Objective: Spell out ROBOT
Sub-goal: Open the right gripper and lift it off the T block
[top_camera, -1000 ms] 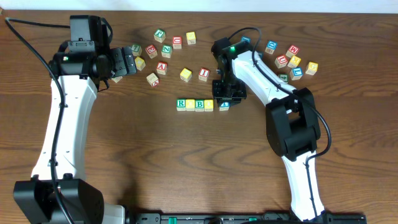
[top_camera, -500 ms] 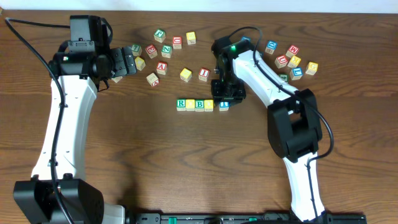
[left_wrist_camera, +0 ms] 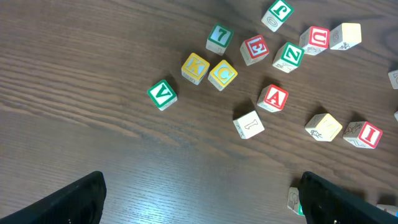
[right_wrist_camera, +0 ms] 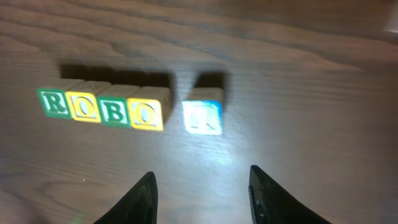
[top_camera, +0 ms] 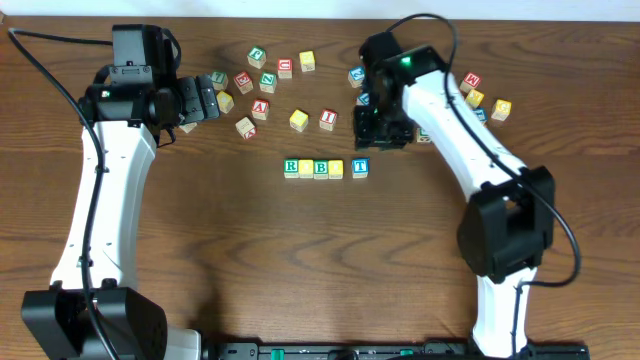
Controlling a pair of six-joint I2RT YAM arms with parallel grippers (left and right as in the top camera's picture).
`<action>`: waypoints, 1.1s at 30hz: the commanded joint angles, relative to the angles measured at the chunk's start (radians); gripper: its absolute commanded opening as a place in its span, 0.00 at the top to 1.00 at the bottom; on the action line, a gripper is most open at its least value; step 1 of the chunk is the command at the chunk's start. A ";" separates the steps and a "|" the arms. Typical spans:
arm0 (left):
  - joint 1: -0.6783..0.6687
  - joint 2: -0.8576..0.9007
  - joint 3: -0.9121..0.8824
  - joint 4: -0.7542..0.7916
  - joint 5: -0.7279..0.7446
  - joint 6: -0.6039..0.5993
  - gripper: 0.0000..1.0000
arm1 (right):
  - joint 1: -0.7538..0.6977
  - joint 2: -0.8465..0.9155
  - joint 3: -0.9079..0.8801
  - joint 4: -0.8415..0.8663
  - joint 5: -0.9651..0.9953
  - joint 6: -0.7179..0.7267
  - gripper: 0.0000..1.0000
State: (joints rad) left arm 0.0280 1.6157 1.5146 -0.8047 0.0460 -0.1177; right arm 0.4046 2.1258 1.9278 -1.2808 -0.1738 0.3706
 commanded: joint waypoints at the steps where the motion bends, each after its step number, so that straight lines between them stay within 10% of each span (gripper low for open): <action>1: 0.002 -0.007 0.023 -0.003 -0.006 0.006 0.03 | -0.016 -0.052 0.003 -0.037 0.101 0.010 0.58; 33: 0.002 -0.007 0.023 -0.002 -0.006 0.005 0.03 | -0.001 -0.046 -0.451 0.440 0.155 0.124 0.61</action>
State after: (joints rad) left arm 0.0280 1.6154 1.5146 -0.8047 0.0460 -0.1177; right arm 0.3916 2.0907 1.4826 -0.8421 -0.0116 0.4721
